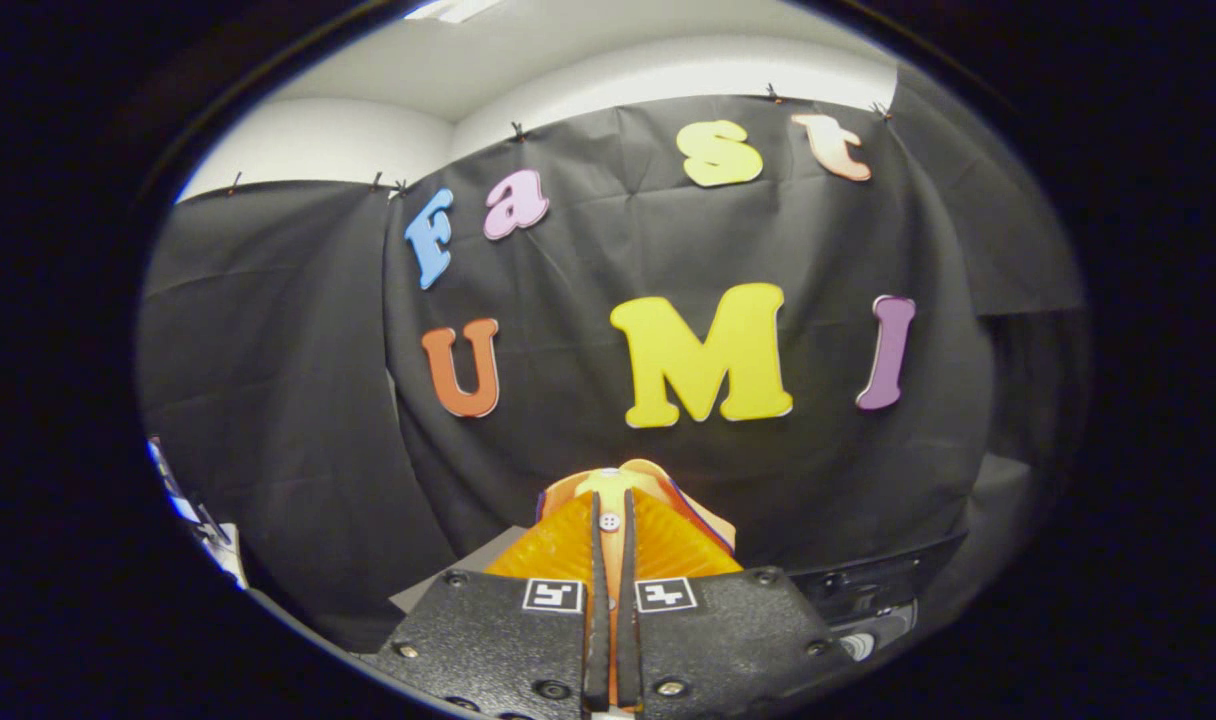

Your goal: Put the clothes into the washing machine and then close the washing machine lid.

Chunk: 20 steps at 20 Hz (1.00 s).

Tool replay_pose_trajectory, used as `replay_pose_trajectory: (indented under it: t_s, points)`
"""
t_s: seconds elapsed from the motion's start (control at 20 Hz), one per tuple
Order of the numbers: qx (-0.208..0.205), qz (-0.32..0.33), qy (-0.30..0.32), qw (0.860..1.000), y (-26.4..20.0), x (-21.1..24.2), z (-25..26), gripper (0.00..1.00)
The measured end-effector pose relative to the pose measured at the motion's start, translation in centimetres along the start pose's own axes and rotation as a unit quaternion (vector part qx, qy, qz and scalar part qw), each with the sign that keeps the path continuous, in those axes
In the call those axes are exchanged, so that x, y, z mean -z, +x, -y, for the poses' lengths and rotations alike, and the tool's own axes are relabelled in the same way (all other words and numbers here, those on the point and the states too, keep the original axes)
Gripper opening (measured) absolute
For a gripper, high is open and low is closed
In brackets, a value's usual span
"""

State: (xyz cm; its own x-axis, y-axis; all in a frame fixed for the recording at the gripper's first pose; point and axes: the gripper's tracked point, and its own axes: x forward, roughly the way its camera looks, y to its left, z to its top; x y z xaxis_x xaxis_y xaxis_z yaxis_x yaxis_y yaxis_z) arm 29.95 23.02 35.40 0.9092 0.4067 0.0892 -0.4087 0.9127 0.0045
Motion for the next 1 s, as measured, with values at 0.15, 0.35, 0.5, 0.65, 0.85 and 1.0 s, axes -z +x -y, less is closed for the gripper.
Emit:
replay_pose_trajectory:
  t_s: [0.15, 0.35, 0.5, 0.65, 0.85, 1.0]
  points:
    - [0.039, 0.015, -0.002, 0.999, -3.3, -1.7, 3.1, 0.06]
    - [0.094, 0.022, -0.011, 0.995, -6.7, -2.8, 8.2, 0.06]
    - [0.128, 0.015, -0.009, 0.992, -8.3, -2.6, 12.4, 0.06]
    - [0.152, 0.002, -0.006, 0.988, -9.1, -1.6, 16.2, 0.06]
    - [0.164, -0.035, 0.003, 0.986, -8.5, 2.0, 19.9, 0.06]
    - [0.165, -0.069, 0.012, 0.984, -7.2, 5.5, 21.7, 0.06]
